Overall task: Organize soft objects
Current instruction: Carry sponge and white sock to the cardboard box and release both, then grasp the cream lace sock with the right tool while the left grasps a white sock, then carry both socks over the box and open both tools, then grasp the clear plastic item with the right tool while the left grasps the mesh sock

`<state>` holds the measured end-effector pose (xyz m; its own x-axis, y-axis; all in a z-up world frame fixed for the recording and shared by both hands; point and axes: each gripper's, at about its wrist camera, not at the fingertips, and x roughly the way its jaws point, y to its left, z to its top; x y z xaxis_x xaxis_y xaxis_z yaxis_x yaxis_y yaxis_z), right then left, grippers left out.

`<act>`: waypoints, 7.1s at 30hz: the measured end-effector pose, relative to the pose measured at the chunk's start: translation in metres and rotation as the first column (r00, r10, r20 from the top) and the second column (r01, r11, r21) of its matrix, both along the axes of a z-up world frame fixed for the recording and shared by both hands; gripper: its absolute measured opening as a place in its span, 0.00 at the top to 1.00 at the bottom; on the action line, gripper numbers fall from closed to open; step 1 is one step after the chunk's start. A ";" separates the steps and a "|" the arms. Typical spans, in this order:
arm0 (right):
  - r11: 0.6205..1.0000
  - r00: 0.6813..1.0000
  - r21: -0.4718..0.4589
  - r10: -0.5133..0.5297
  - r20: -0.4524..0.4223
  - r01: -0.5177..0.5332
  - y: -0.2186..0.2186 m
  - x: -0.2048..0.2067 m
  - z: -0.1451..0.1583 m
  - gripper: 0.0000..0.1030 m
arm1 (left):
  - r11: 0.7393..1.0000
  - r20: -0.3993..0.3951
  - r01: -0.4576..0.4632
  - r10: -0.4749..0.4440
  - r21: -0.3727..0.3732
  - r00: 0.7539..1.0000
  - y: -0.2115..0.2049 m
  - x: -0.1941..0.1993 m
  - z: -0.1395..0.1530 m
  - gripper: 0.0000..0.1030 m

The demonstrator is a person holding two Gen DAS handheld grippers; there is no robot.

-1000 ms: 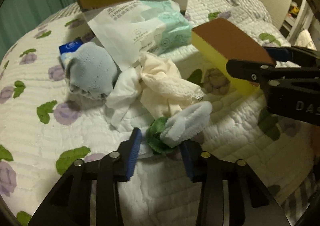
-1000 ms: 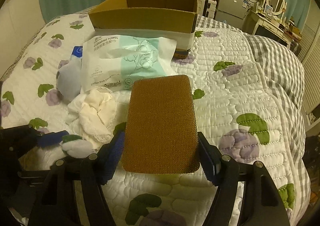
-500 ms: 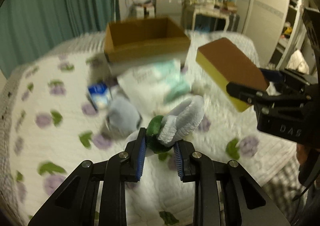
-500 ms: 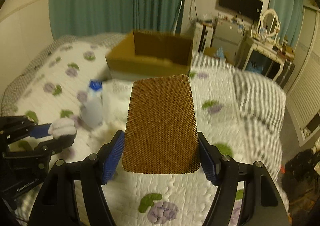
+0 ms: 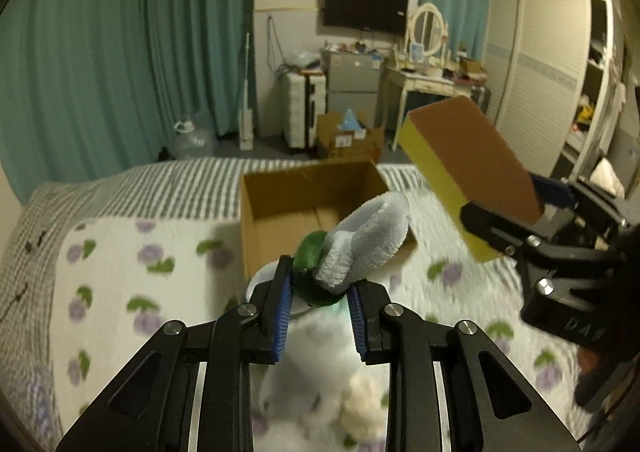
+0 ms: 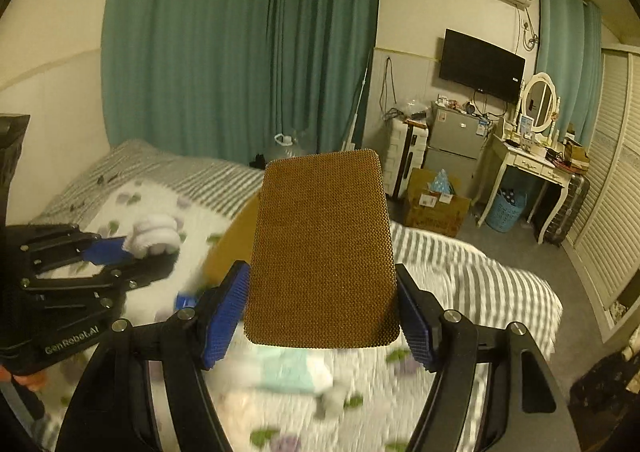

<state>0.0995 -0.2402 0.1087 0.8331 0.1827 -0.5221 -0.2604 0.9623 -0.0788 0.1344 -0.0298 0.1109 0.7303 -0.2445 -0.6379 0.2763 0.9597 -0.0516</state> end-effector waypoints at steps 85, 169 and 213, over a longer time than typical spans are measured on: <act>0.991 0.897 -0.040 0.100 -0.431 -0.129 0.035 -0.055 -0.200 0.66 | 0.992 -0.199 -0.002 0.027 0.127 0.980 0.044 -0.067 -0.158 0.01; 0.999 0.987 -0.021 0.023 -0.159 -0.026 0.007 0.172 -0.095 0.44 | 0.995 -0.132 -0.020 0.033 0.101 0.991 -0.026 0.153 -0.088 0.54; 0.993 0.946 -0.104 -0.091 -0.311 0.062 -0.018 0.036 -0.162 0.14 | 0.977 -0.119 -0.185 0.197 0.107 0.973 0.043 -0.008 -0.158 0.00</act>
